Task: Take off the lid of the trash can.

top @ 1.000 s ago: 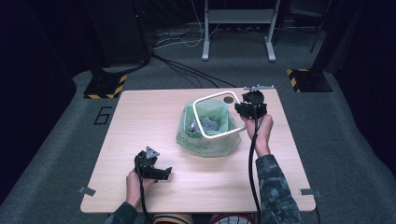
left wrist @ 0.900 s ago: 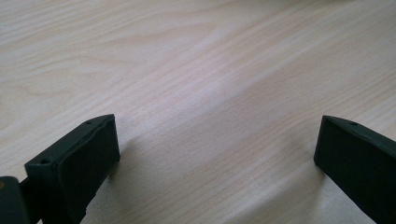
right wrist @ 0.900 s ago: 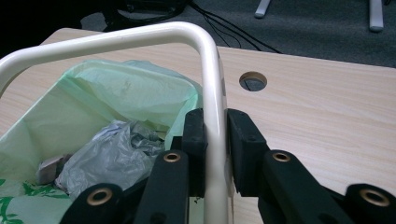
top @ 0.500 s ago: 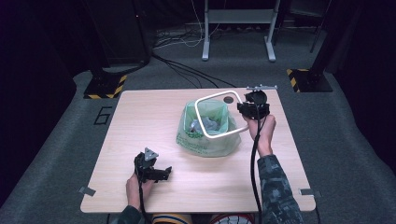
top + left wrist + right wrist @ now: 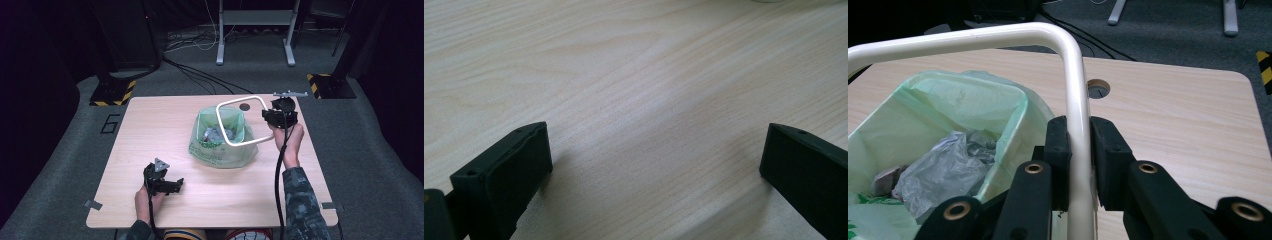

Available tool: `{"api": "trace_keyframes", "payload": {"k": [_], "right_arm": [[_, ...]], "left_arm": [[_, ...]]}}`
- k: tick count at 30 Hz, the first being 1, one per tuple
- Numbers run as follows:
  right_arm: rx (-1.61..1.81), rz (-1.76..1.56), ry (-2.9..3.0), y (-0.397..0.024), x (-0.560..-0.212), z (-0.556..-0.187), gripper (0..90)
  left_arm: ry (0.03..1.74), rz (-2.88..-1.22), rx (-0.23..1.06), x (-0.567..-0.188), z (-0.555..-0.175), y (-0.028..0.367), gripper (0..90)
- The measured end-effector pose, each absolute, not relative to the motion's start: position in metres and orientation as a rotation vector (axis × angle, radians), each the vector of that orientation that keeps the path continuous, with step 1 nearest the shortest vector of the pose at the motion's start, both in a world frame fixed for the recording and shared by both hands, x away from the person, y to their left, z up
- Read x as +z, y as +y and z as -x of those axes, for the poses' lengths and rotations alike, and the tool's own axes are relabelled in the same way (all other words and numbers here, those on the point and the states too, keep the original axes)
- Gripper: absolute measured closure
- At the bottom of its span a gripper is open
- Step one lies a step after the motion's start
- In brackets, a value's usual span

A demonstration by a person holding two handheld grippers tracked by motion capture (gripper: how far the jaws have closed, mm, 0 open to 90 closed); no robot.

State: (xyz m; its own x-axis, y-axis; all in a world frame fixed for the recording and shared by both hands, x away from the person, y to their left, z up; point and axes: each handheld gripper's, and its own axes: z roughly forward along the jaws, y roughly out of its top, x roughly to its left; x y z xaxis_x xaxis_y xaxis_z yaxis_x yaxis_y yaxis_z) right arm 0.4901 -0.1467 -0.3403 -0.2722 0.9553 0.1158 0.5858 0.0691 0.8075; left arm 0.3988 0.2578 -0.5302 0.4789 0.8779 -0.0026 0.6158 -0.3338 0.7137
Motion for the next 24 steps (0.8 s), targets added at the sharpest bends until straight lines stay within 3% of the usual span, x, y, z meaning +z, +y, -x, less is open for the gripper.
{"api": "trace_keyframes", "payload": {"k": [24], "right_arm": [[1.089, -1.582, 1.79, -0.194, -0.332, -0.475, 78.6]], "left_arm": [[1.231, -2.069, 0.513, -0.53, -0.399, 0.258, 0.0]]}}
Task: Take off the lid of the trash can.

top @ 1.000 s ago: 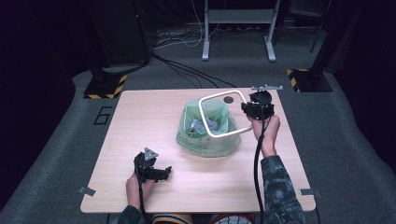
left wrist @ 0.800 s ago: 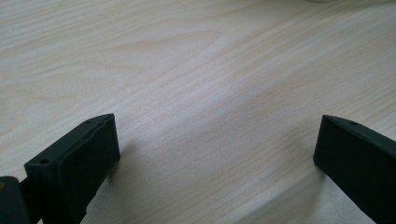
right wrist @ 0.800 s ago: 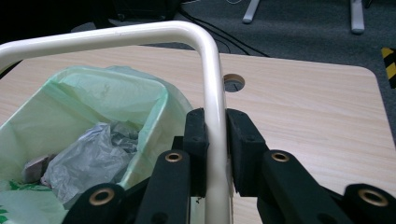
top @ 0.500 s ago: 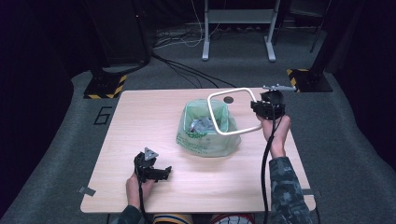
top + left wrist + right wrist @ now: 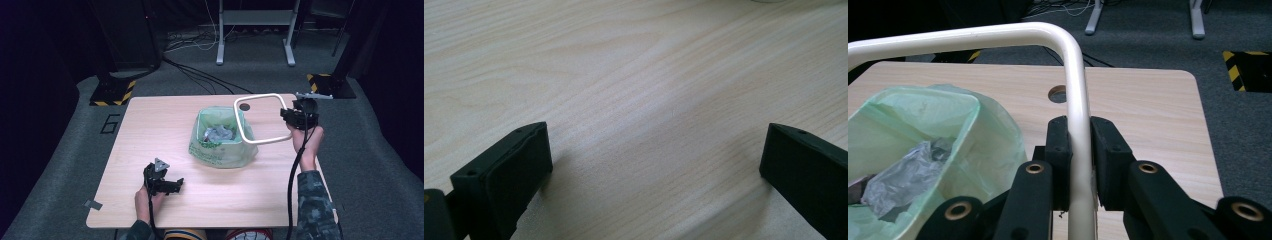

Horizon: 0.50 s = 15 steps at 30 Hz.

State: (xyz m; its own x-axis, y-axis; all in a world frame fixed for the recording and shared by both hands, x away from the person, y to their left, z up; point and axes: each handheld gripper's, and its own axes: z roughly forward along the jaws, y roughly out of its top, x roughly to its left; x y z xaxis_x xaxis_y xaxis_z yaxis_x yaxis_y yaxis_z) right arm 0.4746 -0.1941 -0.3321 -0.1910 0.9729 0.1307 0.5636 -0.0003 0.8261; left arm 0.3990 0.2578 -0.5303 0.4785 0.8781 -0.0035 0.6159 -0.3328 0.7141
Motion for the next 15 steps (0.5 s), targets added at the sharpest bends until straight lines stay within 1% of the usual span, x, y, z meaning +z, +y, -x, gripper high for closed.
{"api": "trace_keyframes", "payload": {"k": [15], "right_arm": [[1.058, -1.622, 1.745, -0.22, -0.339, -0.467, 78.6]], "left_arm": [[1.231, -2.069, 0.513, -0.53, -0.399, 0.258, 0.0]]}}
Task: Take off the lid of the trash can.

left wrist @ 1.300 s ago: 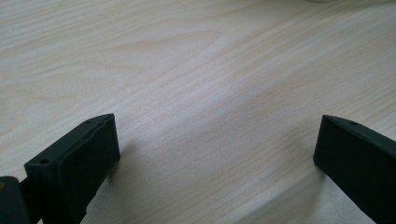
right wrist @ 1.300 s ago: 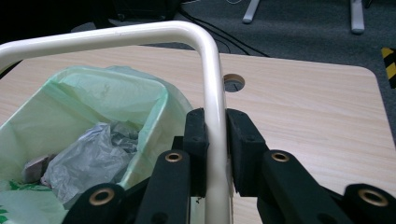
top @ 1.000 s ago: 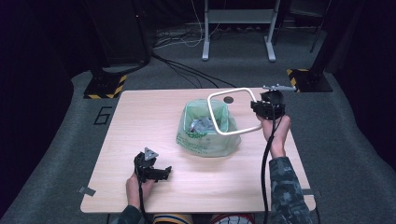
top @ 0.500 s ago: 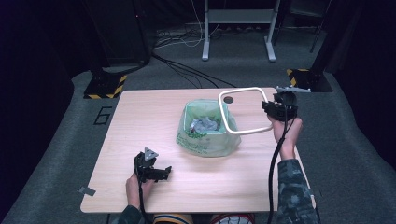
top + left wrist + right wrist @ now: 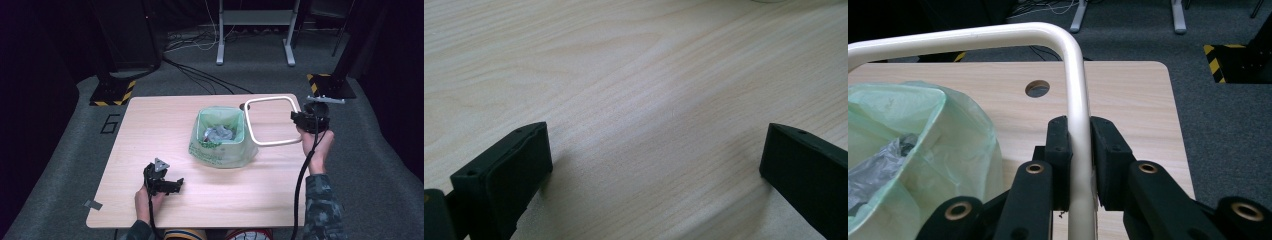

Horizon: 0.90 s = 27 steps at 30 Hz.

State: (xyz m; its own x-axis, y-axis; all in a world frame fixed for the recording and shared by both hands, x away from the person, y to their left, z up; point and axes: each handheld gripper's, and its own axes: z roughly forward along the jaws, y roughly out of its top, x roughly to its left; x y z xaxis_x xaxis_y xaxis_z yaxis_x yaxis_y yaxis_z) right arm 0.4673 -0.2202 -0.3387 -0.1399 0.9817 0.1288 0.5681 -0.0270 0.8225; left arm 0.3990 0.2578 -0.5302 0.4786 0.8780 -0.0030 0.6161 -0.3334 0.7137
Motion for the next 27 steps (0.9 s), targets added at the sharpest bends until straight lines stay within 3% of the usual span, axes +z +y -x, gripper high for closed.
{"api": "trace_keyframes", "payload": {"k": [27], "right_arm": [[1.016, -1.7, 1.701, -0.253, -0.362, -0.459, 78.7]], "left_arm": [[1.231, -2.069, 0.513, -0.53, -0.399, 0.258, 0.0]]}}
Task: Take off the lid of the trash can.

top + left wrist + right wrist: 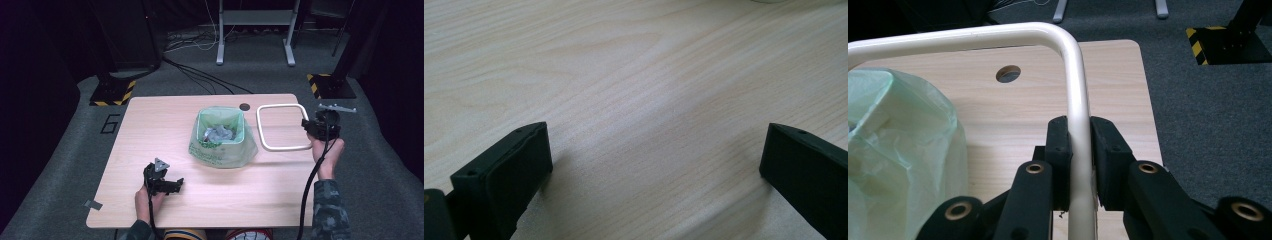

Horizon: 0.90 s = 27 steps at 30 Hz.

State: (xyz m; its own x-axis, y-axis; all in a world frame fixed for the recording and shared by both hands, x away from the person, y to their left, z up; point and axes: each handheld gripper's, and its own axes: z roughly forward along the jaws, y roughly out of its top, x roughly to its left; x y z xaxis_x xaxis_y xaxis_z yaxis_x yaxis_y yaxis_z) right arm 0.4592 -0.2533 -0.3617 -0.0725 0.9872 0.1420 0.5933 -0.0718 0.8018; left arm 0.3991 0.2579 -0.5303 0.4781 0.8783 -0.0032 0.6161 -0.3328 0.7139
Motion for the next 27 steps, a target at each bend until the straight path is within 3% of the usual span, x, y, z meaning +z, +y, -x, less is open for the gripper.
{"api": "trace_keyframes", "payload": {"k": [27], "right_arm": [[0.975, -1.797, 1.689, -0.271, -0.407, -0.461, 78.7]], "left_arm": [[1.233, -2.068, 0.514, -0.53, -0.399, 0.258, 0.0]]}}
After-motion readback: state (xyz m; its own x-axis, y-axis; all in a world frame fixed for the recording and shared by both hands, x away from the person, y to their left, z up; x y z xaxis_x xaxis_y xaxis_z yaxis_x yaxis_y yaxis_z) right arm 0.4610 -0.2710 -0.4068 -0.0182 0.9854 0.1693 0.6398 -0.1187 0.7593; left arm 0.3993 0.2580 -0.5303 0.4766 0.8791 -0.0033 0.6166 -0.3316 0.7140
